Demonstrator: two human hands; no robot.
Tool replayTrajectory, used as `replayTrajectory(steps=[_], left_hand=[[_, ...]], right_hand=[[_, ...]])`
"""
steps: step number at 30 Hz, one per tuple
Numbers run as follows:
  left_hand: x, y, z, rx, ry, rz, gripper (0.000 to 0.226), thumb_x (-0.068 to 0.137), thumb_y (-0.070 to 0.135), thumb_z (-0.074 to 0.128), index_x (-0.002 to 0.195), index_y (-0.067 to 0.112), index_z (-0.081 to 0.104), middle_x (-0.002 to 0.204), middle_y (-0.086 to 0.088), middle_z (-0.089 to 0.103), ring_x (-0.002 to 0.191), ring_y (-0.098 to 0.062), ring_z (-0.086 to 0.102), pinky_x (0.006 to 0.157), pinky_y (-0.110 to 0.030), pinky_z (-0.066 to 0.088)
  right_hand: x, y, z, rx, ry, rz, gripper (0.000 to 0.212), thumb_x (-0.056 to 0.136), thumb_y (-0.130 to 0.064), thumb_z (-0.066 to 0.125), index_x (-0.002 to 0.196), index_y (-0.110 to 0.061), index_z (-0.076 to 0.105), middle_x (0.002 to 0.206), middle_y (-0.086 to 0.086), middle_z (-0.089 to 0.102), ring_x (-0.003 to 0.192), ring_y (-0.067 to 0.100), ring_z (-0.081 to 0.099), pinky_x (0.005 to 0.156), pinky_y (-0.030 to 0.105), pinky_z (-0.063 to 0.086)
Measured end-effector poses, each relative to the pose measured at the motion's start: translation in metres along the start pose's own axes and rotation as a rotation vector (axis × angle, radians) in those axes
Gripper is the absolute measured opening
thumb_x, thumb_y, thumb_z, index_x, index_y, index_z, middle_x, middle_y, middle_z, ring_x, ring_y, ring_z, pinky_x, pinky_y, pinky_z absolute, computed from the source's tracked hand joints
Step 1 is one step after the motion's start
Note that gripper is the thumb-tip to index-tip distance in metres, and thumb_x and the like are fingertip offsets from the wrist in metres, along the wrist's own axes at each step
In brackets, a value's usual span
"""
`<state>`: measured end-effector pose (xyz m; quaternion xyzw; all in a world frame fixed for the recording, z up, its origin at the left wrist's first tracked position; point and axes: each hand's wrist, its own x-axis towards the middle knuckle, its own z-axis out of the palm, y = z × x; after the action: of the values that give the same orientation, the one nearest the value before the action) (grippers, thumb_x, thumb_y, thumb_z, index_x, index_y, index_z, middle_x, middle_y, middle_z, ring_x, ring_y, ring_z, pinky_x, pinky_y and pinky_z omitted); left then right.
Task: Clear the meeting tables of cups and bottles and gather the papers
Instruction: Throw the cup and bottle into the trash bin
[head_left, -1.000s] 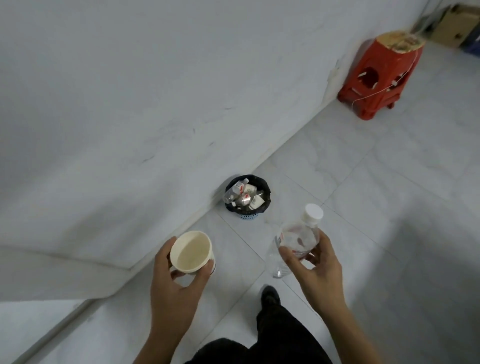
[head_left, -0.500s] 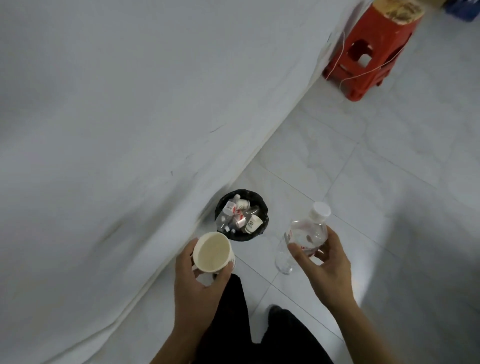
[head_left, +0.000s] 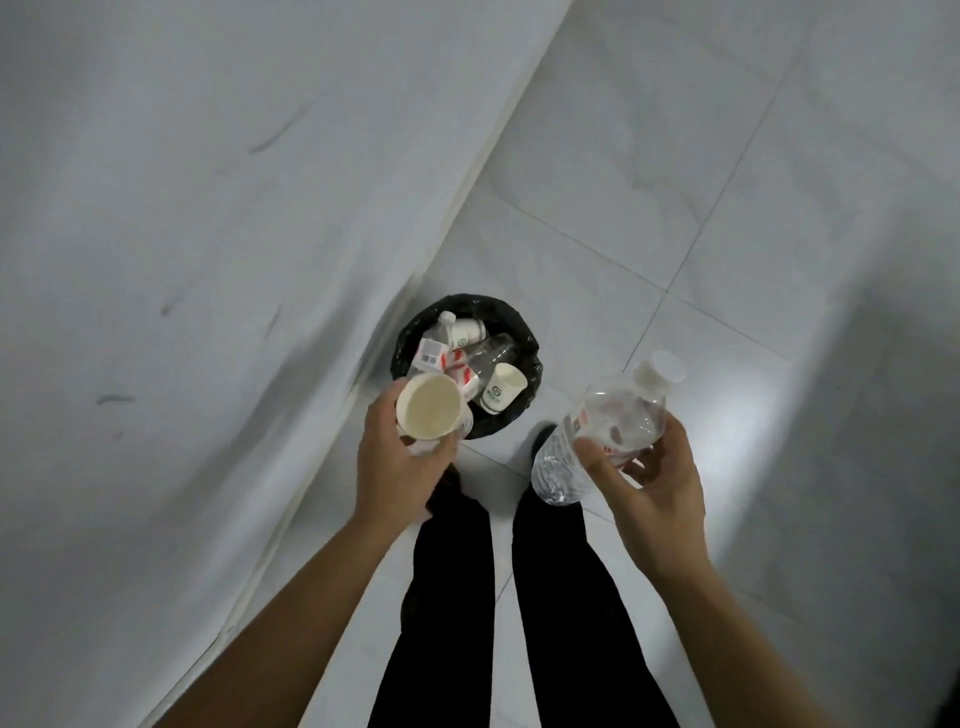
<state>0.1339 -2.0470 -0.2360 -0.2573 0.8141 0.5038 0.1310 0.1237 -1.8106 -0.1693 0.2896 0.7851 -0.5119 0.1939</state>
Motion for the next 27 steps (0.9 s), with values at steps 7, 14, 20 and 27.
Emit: replayTrajectory(steps=[7, 14, 20, 27], left_hand=[[0.134, -0.067, 0.127, 0.100, -0.108, -0.005, 0.076, 0.072, 0.041, 0.083, 0.138, 0.023, 0.051, 0.128, 0.008, 0.058, 0.115, -0.017, 0.059, 0.093, -0.036, 0.053], [0.194, -0.129, 0.208, 0.455, -0.380, -0.044, 0.073, 0.072, 0.042, 0.082, 0.136, 0.019, 0.054, 0.130, -0.008, 0.060, 0.121, -0.027, 0.056, 0.098, -0.034, 0.043], [0.197, -0.141, 0.228, 0.625, -0.514, -0.026, 0.074, 0.072, 0.048, 0.081, 0.136, 0.020, 0.056, 0.133, -0.012, 0.056, 0.120, -0.029, 0.054, 0.093, -0.034, 0.042], [0.169, -0.142, 0.168, 0.600, -0.280, 0.096, 0.094, 0.077, 0.069, 0.063, 0.150, 0.017, 0.034, 0.154, -0.018, 0.031, 0.143, -0.037, 0.027, 0.113, -0.053, 0.028]], right_hand=[[0.081, 0.107, 0.027, 0.017, 0.030, 0.155, 0.064, 0.079, -0.035, 0.083, 0.134, -0.031, 0.049, 0.116, -0.016, 0.068, 0.104, 0.005, 0.069, 0.087, 0.027, 0.056], [0.127, 0.161, 0.029, -0.013, 0.015, 0.238, 0.061, 0.080, -0.036, 0.081, 0.132, -0.026, 0.052, 0.115, -0.013, 0.069, 0.097, 0.001, 0.070, 0.078, 0.017, 0.057], [0.161, 0.169, 0.038, -0.067, 0.016, 0.239, 0.063, 0.080, -0.042, 0.081, 0.134, -0.027, 0.051, 0.119, -0.014, 0.067, 0.099, -0.005, 0.066, 0.077, 0.010, 0.054], [0.193, 0.139, 0.070, -0.154, -0.047, 0.190, 0.062, 0.080, -0.052, 0.077, 0.131, -0.030, 0.050, 0.122, -0.006, 0.062, 0.105, 0.007, 0.065, 0.080, 0.019, 0.051]])
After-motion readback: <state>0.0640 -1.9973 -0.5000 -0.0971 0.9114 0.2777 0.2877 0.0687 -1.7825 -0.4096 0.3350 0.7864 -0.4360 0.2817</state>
